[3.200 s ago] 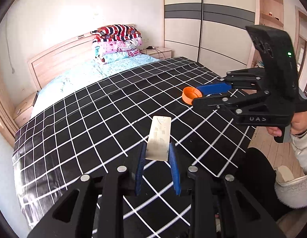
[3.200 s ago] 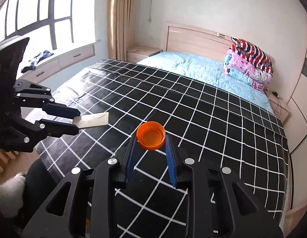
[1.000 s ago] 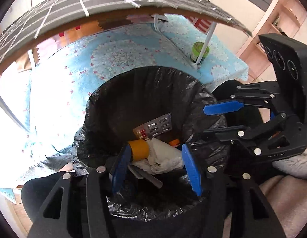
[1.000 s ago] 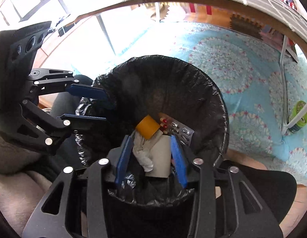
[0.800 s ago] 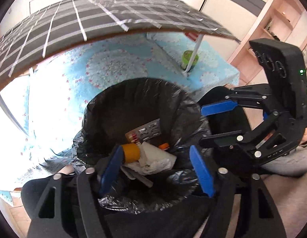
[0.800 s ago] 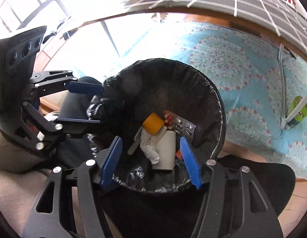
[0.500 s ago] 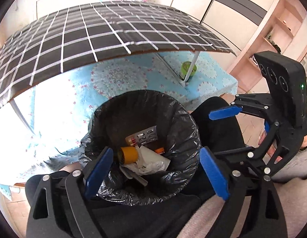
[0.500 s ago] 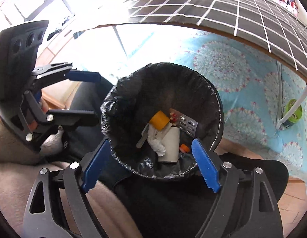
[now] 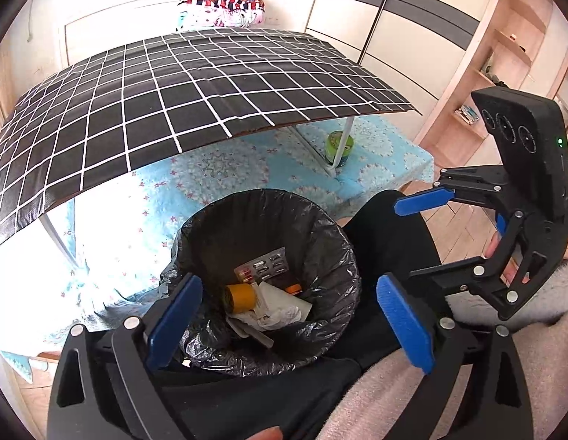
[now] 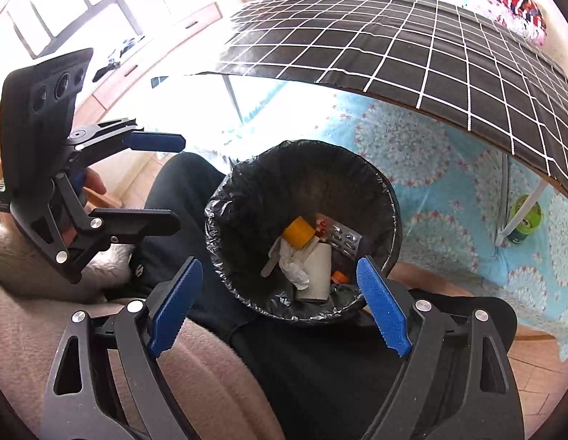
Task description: Collect trash
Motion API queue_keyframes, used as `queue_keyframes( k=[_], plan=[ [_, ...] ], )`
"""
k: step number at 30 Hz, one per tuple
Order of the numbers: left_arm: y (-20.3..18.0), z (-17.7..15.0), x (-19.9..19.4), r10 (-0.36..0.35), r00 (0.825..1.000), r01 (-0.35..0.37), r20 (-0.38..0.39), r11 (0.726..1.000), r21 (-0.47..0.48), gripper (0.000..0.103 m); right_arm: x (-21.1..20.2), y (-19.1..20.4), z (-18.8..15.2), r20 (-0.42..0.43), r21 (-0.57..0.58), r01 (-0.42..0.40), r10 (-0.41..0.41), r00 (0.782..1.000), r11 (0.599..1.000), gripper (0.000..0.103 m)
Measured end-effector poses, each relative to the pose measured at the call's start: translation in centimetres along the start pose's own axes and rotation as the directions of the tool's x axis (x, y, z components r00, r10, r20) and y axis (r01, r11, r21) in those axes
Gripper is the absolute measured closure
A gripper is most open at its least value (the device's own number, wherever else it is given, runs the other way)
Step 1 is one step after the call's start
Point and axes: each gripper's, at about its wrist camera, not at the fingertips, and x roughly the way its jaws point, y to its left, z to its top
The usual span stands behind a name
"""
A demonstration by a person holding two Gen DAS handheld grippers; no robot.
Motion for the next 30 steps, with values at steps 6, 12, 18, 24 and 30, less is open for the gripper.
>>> queue_keyframes(
  k=[6, 12, 18, 24, 30],
  plan=[
    [-0.28, -0.11, -0.26, -0.005, 1.0, 0.005, 0.003, 1.0, 0.008, 0.01, -0.18, 0.34, 0.02, 0.001, -0.01, -0.004, 0.004, 1.0, 1.0, 0.017],
    [-0.35, -0.12, -0.23, -0.007, 1.0, 0.007, 0.004, 1.0, 0.009, 0.01, -0.2, 0.47, -0.02, 0.001, -0.012, -0.004, 0.004, 1.0, 1.0, 0.017],
    [-0.42, -0.15, -0.1, 0.001, 1.0, -0.001, -0.002, 1.0, 0.0, 0.01, -0.25, 0.5, -0.01, 0.007, -0.014, -0.002, 0.002, 1.0, 1.0, 0.017],
    [-0.43, -0.24, -0.07, -0.012, 1.0, 0.012, -0.001, 1.0, 0.003, 0.01, -0.28, 0.59, 0.01, 0.006, -0.016, -0.002, 0.003, 1.0, 1.0, 0.017],
    [-0.48, -0.27, -0.07, -0.006, 1.0, 0.006, 0.002, 1.0, 0.01, 0.01, -0.44, 0.81, 0.07, 0.012, -0.02, -0.005, 0.006, 1.0, 1.0, 0.017]
  ],
)
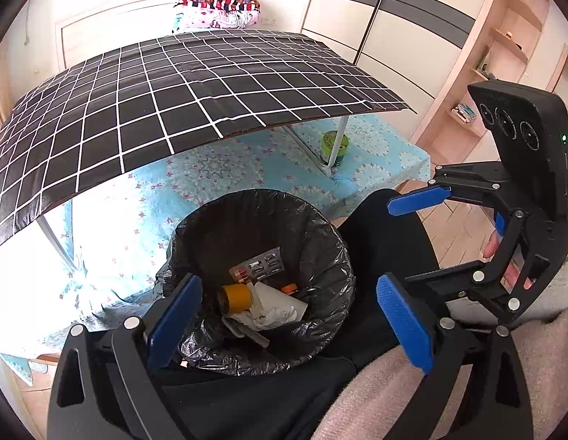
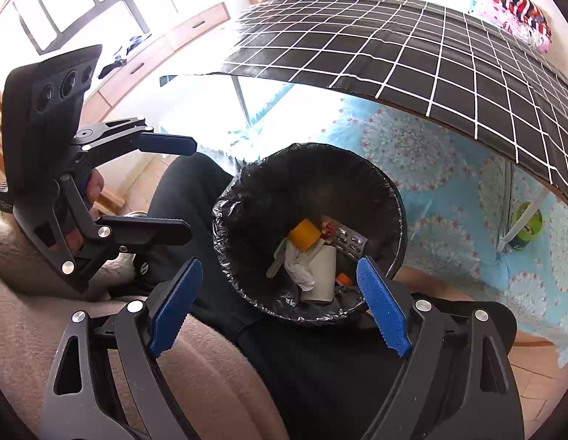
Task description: Collect trash
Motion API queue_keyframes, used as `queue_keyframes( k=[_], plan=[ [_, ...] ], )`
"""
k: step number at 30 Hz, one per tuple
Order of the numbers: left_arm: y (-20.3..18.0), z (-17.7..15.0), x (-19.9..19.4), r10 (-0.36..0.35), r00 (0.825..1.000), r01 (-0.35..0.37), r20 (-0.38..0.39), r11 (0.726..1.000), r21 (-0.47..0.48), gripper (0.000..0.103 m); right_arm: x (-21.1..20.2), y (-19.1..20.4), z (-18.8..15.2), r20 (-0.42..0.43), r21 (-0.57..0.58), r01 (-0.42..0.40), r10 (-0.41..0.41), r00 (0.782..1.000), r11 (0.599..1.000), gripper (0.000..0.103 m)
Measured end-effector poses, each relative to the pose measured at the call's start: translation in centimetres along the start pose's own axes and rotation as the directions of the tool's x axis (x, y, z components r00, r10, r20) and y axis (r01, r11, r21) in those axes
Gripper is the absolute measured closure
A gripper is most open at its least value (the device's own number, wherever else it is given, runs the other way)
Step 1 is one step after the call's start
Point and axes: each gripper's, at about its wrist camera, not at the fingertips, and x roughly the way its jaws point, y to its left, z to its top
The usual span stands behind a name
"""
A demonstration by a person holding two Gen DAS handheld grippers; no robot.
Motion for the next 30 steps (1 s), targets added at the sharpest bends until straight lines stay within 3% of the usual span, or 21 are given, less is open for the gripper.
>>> queue_keyframes(
  k=[30],
  plan=[
    [-0.37, -0.03, 0.19, -0.003, 1.0, 0.003, -0.001, 1.0, 0.001, 0.01, -0.11, 0.12, 0.14, 0.005, -0.002, -0.006, 0.006, 1.0, 1.0, 0.017]
  ],
)
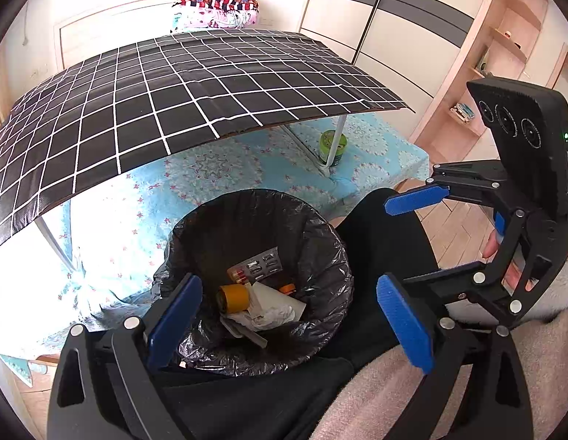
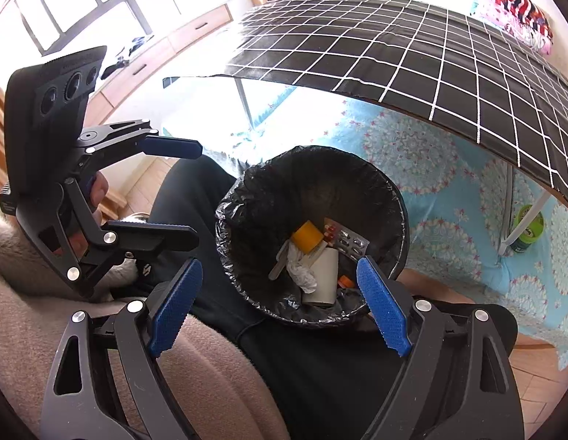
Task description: Collect trash
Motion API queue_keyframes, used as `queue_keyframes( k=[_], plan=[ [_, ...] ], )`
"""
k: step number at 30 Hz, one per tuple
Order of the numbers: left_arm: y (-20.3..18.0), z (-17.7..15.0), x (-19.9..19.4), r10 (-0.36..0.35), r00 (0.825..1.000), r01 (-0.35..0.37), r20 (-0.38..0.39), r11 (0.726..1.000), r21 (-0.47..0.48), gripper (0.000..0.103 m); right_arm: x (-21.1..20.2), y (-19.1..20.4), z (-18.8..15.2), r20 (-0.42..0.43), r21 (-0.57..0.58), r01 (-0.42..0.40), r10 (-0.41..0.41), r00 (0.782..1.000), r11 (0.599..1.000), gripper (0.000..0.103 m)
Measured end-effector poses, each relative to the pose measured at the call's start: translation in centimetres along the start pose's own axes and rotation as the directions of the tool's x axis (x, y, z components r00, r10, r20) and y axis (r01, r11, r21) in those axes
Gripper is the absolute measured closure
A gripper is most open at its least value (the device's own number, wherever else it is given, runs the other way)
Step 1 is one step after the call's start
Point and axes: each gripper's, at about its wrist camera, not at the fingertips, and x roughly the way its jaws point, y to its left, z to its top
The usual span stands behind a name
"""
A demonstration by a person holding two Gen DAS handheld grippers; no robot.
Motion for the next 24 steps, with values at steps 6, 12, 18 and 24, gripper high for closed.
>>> queue_keyframes(
  k=[6, 12, 18, 24],
  plan=[
    [0.03, 0.0, 0.01, -0.002, 1.0, 0.002, 0.002, 1.0, 0.003, 0.01, 0.0, 0.0, 0.01, -0.001, -0.001, 0.0, 0.0, 1.0, 1.0, 0.017],
    [-0.06, 0.06, 0.03, 0.001, 1.0, -0.001, 0.0, 1.0, 0.007, 0.01, 0.09, 0.02, 0.02, -0.002, -0.002, -0.001, 0.001, 1.0, 1.0, 0.017],
    [-0.44, 0.18, -0.15, -0.005, 1.0, 0.005, 0.006, 1.0, 0.018, 0.01, 0.08, 0.0, 0.04, 0.001, 0.0, 0.0, 0.0, 1.0, 1.0, 0.017],
    [-0.33, 0.25, -0.12, -0.005, 1.0, 0.005, 0.005, 1.0, 0.018, 0.01, 0.09, 0.01, 0.04, 0.002, -0.001, 0.0, 0.0, 1.0, 1.0, 0.017]
  ],
)
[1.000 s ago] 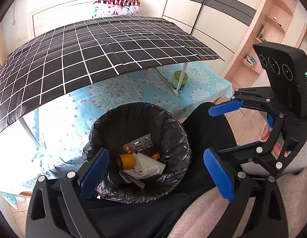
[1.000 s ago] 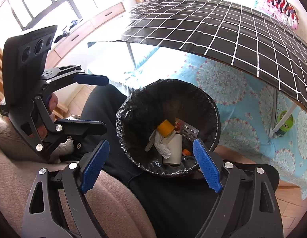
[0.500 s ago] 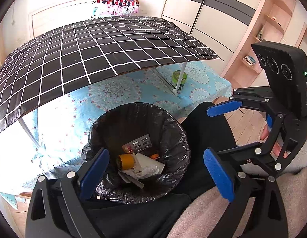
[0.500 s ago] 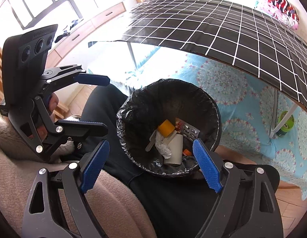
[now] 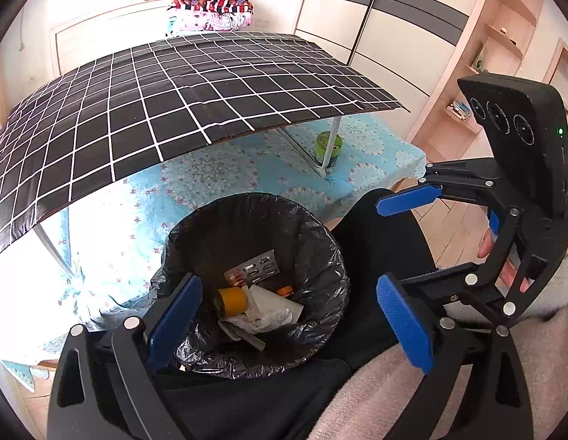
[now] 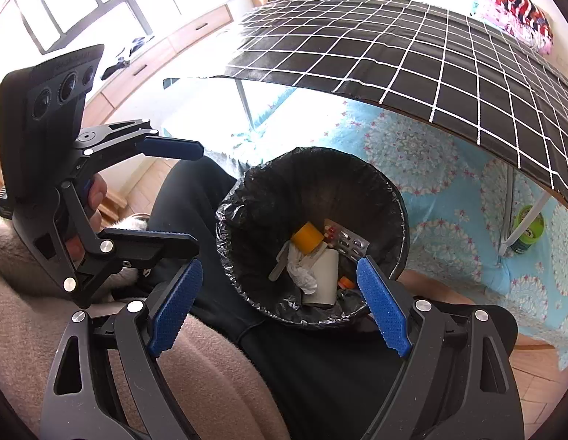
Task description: Collect trash
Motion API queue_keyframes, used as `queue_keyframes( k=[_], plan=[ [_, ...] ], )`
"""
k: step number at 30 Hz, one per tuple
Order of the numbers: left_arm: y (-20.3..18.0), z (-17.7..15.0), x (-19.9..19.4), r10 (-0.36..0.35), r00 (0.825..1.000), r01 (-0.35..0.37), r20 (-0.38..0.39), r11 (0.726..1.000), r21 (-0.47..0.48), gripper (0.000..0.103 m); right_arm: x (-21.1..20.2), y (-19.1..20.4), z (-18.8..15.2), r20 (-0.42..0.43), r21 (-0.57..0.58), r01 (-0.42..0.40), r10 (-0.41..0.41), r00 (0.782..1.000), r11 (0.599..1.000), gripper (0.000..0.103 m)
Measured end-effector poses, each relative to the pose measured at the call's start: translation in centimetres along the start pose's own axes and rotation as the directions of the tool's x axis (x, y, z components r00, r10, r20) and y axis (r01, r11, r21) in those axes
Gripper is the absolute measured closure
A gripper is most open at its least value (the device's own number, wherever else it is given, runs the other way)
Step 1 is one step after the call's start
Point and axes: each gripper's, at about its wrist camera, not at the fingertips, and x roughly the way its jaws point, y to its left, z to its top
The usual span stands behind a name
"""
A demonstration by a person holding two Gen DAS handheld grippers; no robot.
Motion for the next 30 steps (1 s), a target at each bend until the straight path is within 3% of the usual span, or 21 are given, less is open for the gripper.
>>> queue_keyframes(
  k=[30],
  plan=[
    [-0.34, -0.04, -0.01, -0.001, 1.0, 0.001, 0.003, 1.0, 0.007, 0.01, -0.21, -0.08, -0.02, 0.005, 0.008, 0.006, -0.006, 1.0, 1.0, 0.017]
  ],
)
